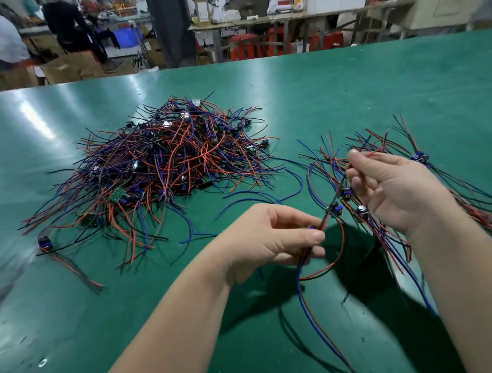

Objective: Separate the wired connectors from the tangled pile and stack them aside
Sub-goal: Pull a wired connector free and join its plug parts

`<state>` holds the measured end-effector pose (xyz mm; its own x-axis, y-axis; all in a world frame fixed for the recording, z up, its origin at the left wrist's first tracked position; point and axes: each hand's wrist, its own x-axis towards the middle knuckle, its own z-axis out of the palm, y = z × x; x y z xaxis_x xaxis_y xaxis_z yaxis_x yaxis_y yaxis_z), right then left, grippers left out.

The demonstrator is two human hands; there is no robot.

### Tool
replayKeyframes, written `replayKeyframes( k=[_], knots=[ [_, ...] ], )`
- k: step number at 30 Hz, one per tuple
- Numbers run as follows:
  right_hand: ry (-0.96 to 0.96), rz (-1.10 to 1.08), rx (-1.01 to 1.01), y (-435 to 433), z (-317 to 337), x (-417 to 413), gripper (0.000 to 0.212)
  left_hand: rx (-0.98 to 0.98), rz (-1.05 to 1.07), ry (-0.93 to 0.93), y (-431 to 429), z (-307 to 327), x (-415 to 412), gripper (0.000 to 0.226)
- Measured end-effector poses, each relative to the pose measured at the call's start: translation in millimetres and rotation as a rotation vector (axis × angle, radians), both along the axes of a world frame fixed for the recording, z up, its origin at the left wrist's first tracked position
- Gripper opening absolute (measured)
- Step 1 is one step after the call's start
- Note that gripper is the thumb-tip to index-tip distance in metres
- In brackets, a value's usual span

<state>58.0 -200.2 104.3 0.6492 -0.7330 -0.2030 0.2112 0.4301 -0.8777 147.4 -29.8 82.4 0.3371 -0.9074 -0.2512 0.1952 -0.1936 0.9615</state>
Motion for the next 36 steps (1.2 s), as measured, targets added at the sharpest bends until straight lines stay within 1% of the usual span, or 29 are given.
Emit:
replayKeyframes(
  k=[2, 4, 6, 7, 8, 10, 12, 14, 15, 16, 18, 19, 21, 25, 27, 29, 31, 33, 34, 36],
  knots=[
    [-0.059, -0.070, 0.064, -8.7, -2.0, -1.6, 0.009, 0.057, -0.102, -0.043, 3.0, 0.2, 0.7, 0.012],
    [-0.161, -0.144, 0.116, -15.9, -4.5, -1.7, 0.008, 0.114, -0.217, -0.088, 6.7, -0.4, 2.0, 0.011],
    [-0.234, -0.220, 0.133, -22.8, -4.3, -2.4, 0.010, 0.102, -0.283, -0.092, 8.5, -1.8, 2.4, 0.013],
    [-0.247, -0.239, 0.130, -25.1, -3.7, -2.9, 0.010, 0.055, -0.265, -0.076, 8.0, -2.1, 2.4, 0.013],
    [-0.247, -0.241, 0.127, -25.9, -4.1, -2.9, 0.011, -0.013, -0.218, -0.023, 6.9, -1.9, 2.7, 0.012],
    [-0.203, -0.189, 0.117, -21.3, -6.0, -1.7, 0.012, -0.175, -0.084, 0.169, 3.1, -0.2, 5.2, 0.010],
    [-0.099, -0.066, 0.015, -8.9, -9.2, 1.9, 0.012, -0.313, 0.050, 0.324, 0.8, 4.0, 8.6, 0.014],
    [0.007, 0.129, -0.210, 7.7, -11.6, 6.0, 0.014, -0.403, 0.161, 0.394, -0.6, 7.4, 11.7, 0.016],
    [0.030, 0.222, -0.307, 16.6, -11.7, 7.7, 0.016, -0.425, 0.214, 0.412, -1.4, 8.5, 12.4, 0.017],
    [0.025, 0.296, -0.363, 24.9, -11.9, 8.6, 0.022, -0.435, 0.269, 0.424, -2.2, 9.4, 12.3, 0.018],
    [-0.039, 0.370, -0.389, 38.1, -14.0, 10.0, 0.032, -0.432, 0.365, 0.431, -4.2, 9.3, 10.7, 0.018],
    [-0.083, 0.375, -0.373, 42.8, -15.4, 10.9, 0.032, -0.429, 0.402, 0.421, -5.5, 8.5, 9.9, 0.018],
    [-0.159, 0.367, -0.301, 47.9, -17.5, 13.1, 0.024, -0.433, 0.451, 0.367, -7.3, 7.0, 8.3, 0.019],
    [-0.210, 0.311, -0.136, 49.2, -16.7, 17.9, 0.008, -0.435, 0.510, 0.191, -10.3, 2.7, 4.1, 0.021],
    [-0.207, 0.266, -0.046, 46.0, -14.5, 18.0, 0.008, -0.441, 0.484, 0.111, -10.5, 1.3, 2.8, 0.022],
    [-0.207, 0.255, -0.001, 41.2, -11.9, 16.4, 0.009, -0.449, 0.384, 0.044, -10.1, -0.4, 3.2, 0.026],
    [-0.183, 0.289, -0.032, 35.4, -10.6, 13.3, 0.012, -0.422, 0.299, 0.002, -7.9, 0.4, 5.1, 0.030],
    [-0.129, 0.340, -0.133, 30.6, -11.0, 10.6, 0.015, -0.361, 0.311, 0.020, -6.4, 1.0, 8.9, 0.033],
    [-0.102, 0.362, -0.184, 29.0, -11.7, 9.5, 0.014, -0.330, 0.335, 0.038, -5.5, 3.2, 8.8, 0.028],
    [-0.047, 0.392, -0.280, 27.6, -13.8, 8.6, 0.011, -0.270, 0.344, -0.020, -5.6, 3.6, 7.3, 0.007]
  ],
)
